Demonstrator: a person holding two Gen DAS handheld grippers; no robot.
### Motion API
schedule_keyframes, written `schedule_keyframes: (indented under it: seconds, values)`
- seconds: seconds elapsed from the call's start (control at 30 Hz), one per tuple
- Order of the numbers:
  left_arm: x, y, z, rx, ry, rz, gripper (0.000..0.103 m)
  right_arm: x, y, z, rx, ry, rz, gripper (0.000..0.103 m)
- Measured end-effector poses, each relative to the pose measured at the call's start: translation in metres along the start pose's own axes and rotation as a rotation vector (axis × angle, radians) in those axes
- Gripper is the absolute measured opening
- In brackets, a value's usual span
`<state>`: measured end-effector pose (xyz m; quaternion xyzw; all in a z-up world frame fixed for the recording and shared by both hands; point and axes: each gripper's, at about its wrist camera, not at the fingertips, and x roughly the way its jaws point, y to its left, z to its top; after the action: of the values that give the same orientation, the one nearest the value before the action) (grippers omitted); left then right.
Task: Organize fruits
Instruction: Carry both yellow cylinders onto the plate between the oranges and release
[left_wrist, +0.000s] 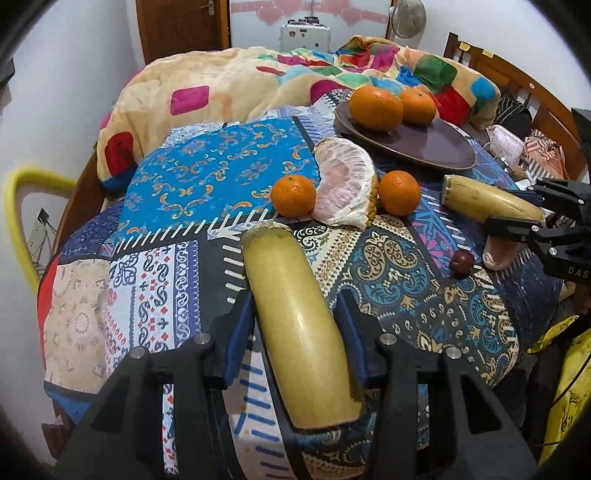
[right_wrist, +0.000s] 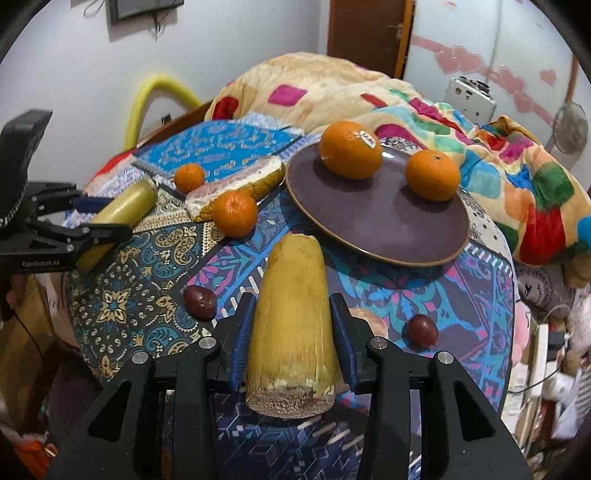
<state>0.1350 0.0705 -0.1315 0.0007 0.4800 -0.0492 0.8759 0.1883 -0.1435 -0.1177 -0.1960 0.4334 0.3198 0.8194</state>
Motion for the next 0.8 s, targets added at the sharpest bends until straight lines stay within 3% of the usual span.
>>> schedule_keyframes:
  seconds: [0.17, 0.47, 0.8]
  values:
    - [0.01, 0.004, 0.006, -0.02, 0.012, -0.015, 0.046, 0.007, 0.001, 0.006, -0.011, 0.032, 0.021, 0.039]
    - [0.01, 0.001, 0.01, -0.018, -0.005, -0.018, 0.041, 0.01, -0.006, 0.008, 0.053, -0.001, 0.053, 0.037]
    - [-0.035, -0.026, 0.017, 0.037, -0.12, -0.028, 0.036, -0.033, -0.012, 0.001, 0.101, -0.145, 0.02, 0.036]
